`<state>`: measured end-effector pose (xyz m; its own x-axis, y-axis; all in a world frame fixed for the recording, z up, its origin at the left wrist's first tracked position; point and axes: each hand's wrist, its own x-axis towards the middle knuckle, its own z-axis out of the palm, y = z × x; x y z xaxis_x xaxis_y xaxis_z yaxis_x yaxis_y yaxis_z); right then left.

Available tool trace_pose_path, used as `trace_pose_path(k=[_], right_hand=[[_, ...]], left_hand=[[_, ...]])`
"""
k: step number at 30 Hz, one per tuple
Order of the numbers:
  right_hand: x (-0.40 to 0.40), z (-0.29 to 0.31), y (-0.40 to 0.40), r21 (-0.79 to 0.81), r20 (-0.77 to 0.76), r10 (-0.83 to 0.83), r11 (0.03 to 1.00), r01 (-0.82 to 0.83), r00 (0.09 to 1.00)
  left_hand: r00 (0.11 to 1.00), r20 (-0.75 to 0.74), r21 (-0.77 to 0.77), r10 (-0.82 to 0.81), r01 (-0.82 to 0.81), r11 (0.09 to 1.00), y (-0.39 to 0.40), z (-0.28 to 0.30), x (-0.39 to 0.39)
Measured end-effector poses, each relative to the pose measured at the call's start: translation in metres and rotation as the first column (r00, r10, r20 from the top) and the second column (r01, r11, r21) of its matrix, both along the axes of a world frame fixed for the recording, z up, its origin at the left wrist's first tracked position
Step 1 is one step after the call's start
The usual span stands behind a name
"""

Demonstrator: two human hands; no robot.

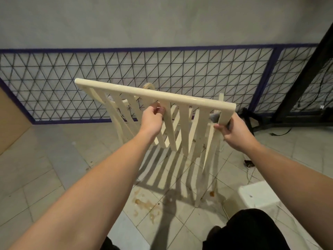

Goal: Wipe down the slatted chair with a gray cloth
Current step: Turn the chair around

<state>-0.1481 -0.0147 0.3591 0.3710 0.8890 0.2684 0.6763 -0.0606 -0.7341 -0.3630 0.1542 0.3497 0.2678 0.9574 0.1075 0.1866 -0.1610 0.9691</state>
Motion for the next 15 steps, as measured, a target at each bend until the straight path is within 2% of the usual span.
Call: trace_pose_path(k=[3, 6, 8, 9, 11, 13, 15], right_hand=[[0.010, -0.001, 0.001, 0.023, -0.060, -0.050, 0.998, 0.052, 0.997], [0.020, -0.005, 0.005, 0.023, -0.147, -0.109, 0.993, 0.114, 0.983], [0.027, -0.006, 0.008, 0.017, -0.197, -0.145, 0.988, 0.151, 0.970], [0.030, -0.007, 0.009, 0.017, -0.220, -0.172, 0.984, 0.180, 0.960], [0.032, -0.010, 0.012, 0.021, -0.255, -0.232, 0.969, 0.245, 0.939], [0.027, -0.013, 0.015, 0.045, -0.302, -0.280, 0.950, 0.308, 0.911], [0.019, -0.015, 0.018, 0.068, -0.331, -0.329, 0.927, 0.370, 0.885]], left_hand=[[1.000, 0.015, 0.033, -0.009, 0.008, 0.999, -0.009, 0.001, 0.004], [0.986, 0.005, 0.040, -0.166, 0.165, 0.985, -0.008, 0.003, -0.021], [0.959, -0.129, -0.035, -0.252, 0.250, 0.968, -0.001, -0.003, -0.056], [0.947, -0.200, -0.088, -0.252, 0.238, 0.967, 0.006, -0.007, -0.075], [0.968, -0.223, -0.154, -0.118, 0.084, 0.984, 0.024, -0.014, -0.109], [0.981, -0.131, -0.191, 0.140, -0.164, 0.968, 0.048, -0.015, -0.135], [0.941, -0.055, -0.216, 0.334, -0.338, 0.916, 0.073, -0.007, -0.151]])
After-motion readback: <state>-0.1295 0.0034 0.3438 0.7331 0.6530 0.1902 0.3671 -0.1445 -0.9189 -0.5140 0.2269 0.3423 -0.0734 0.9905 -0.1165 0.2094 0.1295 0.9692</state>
